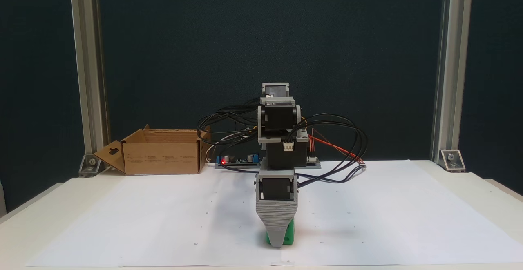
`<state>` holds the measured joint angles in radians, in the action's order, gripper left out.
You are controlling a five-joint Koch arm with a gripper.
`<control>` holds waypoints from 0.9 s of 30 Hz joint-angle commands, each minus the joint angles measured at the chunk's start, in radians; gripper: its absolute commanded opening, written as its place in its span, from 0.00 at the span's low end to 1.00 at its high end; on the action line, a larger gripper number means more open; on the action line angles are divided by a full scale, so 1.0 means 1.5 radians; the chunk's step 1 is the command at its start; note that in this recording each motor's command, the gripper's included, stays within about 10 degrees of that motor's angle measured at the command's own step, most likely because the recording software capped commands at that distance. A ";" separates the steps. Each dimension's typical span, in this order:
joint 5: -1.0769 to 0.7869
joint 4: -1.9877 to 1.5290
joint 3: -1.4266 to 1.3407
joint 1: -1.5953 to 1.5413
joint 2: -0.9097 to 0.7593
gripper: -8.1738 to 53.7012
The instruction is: Grasp a green dice and put it in the bin.
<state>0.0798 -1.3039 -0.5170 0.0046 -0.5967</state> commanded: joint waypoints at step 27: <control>0.017 0.197 -0.343 -0.001 -0.481 0.32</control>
<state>0.0798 -1.0339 -1.0569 0.0031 -1.2548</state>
